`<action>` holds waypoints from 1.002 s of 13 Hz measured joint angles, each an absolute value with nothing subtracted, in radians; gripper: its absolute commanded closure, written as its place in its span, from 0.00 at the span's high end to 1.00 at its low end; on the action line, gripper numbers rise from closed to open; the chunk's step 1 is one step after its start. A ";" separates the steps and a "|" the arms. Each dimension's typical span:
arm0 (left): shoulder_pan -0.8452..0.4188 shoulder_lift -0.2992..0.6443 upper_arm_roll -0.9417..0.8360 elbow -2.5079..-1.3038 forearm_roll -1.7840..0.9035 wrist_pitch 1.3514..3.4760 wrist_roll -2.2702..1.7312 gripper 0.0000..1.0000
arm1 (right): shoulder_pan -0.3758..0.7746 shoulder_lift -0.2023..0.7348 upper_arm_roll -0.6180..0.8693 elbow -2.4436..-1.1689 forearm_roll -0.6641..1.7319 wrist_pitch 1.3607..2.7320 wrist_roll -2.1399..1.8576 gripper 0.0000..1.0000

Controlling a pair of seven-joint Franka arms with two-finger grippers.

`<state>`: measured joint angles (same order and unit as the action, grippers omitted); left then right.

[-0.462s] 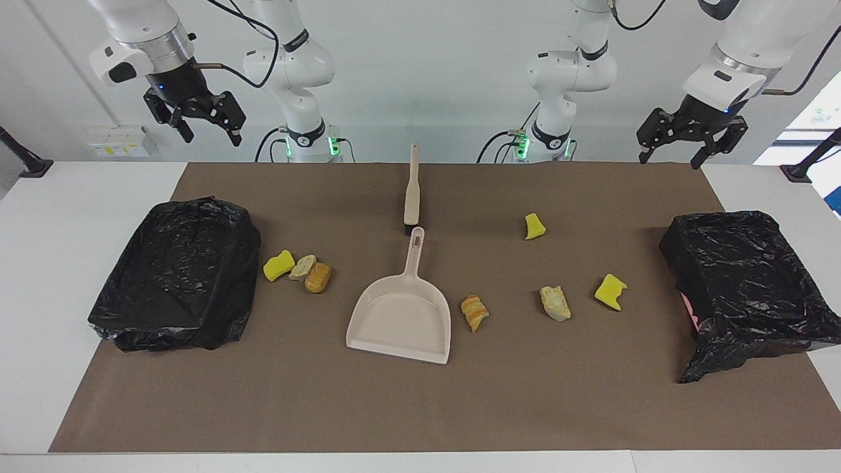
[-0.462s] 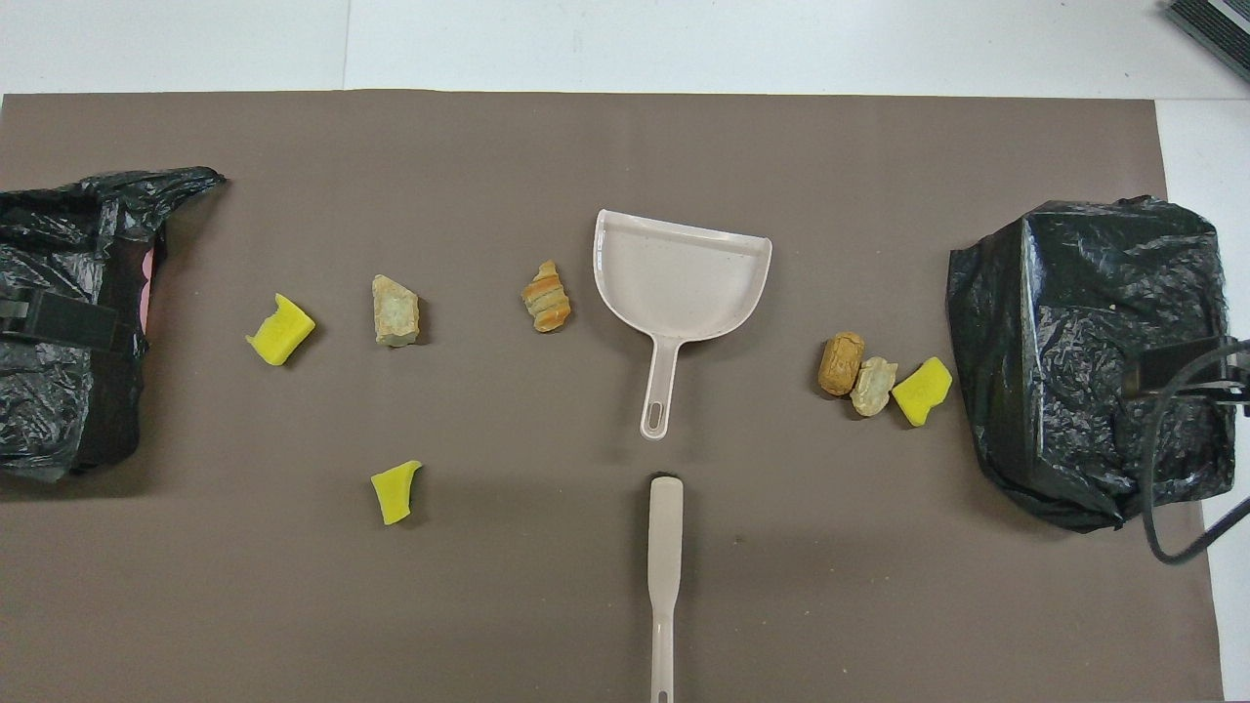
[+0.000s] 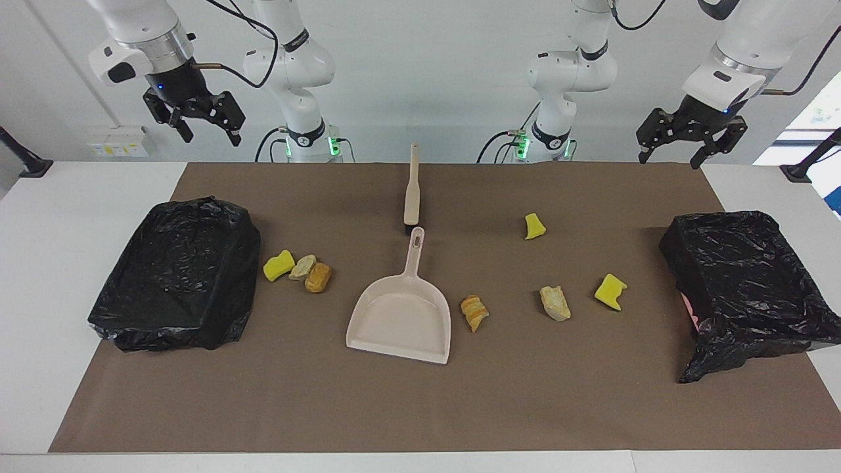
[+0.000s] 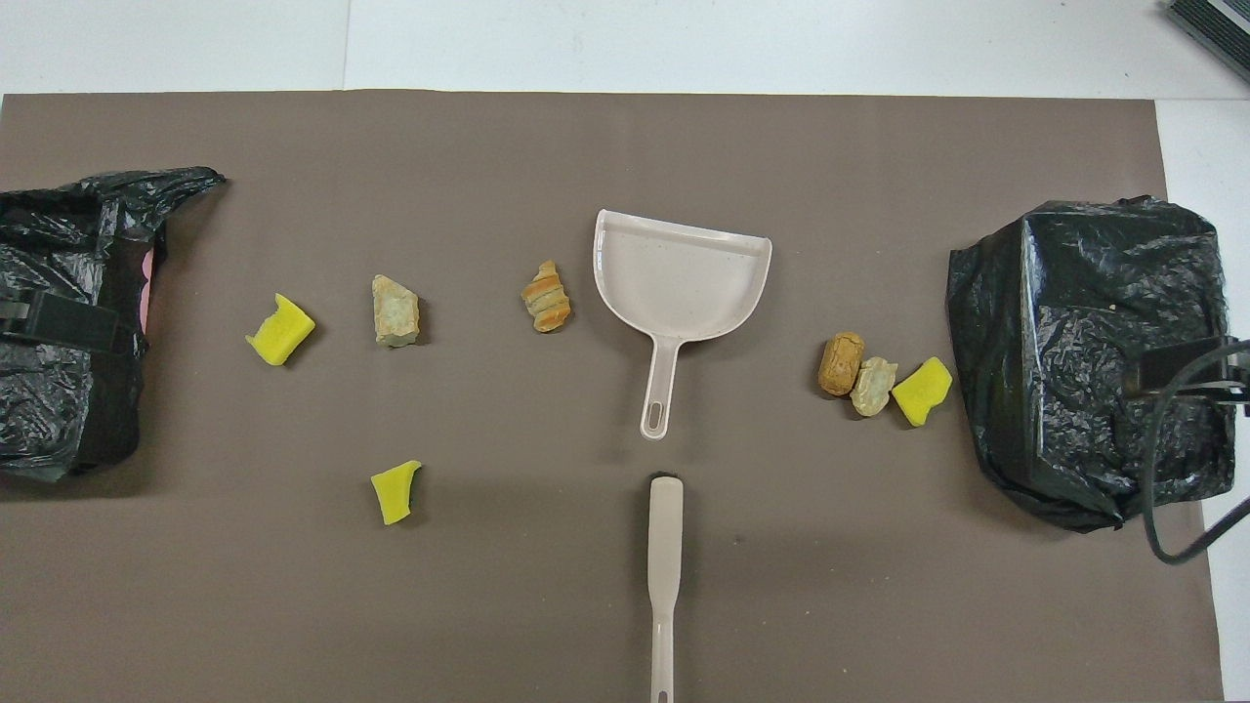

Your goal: Sweep and dump trash in bin

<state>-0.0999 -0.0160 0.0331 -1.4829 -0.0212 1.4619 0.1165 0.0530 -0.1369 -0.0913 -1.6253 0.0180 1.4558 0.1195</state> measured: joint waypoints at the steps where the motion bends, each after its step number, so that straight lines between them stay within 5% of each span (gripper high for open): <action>1: -0.100 -0.016 0.033 -1.483 -0.021 1.462 0.116 1.00 | 0.053 -0.137 -0.091 -1.625 0.018 1.456 0.120 1.00; 13: -0.166 -0.024 0.016 -1.503 -0.024 1.467 0.065 1.00 | 0.047 -0.137 -0.094 -1.628 0.017 1.452 0.119 1.00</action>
<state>-0.1660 -0.0237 0.0164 -1.5035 -0.0237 1.4665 0.0648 0.0465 -0.1369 -0.0938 -1.6278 0.0172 1.4521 0.1194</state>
